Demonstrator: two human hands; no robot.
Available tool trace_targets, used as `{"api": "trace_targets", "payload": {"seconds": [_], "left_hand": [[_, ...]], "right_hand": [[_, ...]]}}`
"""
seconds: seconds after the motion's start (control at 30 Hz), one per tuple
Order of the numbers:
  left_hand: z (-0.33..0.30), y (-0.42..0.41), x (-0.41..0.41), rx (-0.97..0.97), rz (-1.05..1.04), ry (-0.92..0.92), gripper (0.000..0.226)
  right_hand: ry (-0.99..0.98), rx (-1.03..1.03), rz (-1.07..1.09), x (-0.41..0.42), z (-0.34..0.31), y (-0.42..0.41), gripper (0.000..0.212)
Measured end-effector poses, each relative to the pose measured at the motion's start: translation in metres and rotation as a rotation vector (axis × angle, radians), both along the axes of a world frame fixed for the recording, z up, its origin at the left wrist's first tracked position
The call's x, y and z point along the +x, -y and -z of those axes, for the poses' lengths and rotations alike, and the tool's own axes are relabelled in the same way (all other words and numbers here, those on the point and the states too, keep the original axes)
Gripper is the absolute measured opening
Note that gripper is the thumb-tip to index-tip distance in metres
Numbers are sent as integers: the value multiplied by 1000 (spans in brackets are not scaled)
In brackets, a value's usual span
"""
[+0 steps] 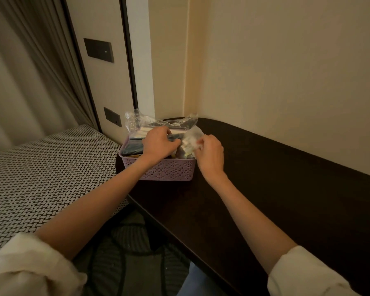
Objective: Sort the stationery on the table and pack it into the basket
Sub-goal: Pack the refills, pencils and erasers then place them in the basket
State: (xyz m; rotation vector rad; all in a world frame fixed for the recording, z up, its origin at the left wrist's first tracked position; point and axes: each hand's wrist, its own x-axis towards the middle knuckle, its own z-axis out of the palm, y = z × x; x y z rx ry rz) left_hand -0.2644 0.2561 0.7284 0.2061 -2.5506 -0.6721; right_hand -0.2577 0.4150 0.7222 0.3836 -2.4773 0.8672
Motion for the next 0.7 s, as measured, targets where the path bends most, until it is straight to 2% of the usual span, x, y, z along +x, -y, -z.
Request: {"api": "trace_targets", "payload": {"seconds": [0.13,0.2,0.3,0.43,0.6,0.7], "left_hand": [[3,1,0,2,5,-18,34],[4,1,0,7,9,-18,35],[4,2,1,6,17,-24,35],[4,3,1,-2,29,-30,32],[5,3,0,-13,23,-30,31],[6,3,0,-21,27,-34,30]], "right_hand": [[-41,319,-15,-7,-8,10,11],[-24,383,-39,-9,-11,12,13],[63,338,-152,-11,-18,9,4],[195,280,-396,-11,-15,1,10],[128,287,-415,-13,-8,-13,14],[38,364,-373,-11,-3,-12,12]]}}
